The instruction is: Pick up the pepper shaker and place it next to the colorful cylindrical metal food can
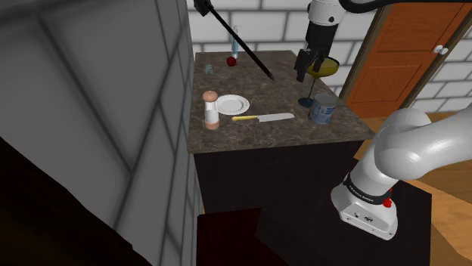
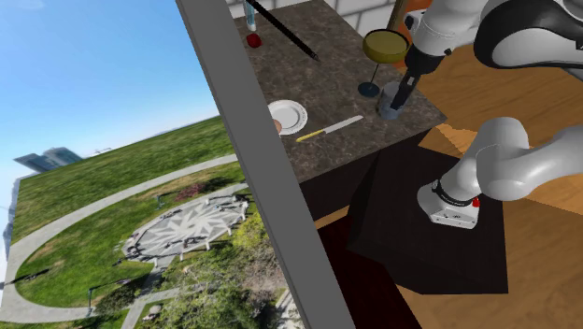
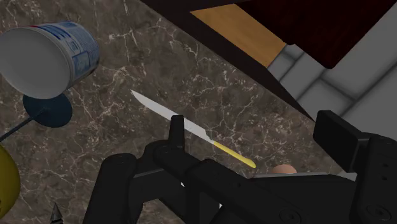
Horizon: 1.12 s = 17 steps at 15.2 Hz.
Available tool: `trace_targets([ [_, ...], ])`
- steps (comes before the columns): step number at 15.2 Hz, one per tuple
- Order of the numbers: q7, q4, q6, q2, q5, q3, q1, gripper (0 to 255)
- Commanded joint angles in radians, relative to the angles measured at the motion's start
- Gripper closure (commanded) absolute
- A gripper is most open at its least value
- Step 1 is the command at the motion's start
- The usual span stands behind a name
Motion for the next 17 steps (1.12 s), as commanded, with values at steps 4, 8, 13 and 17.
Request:
trace_targets([
  [4,0.002,0.037,0.075,0.117,0.021,-0.004,0.016,0],
  [8,-0.003,0.104,0.160,0.274,0.052,-0.008,0.037,0],
  [13,-0.017,0.216,0.240,0.472,0.095,-0.013,0.062,0],
  [17,-0.034,0.326,0.280,0.629,0.134,-0.014,0.079,0],
])
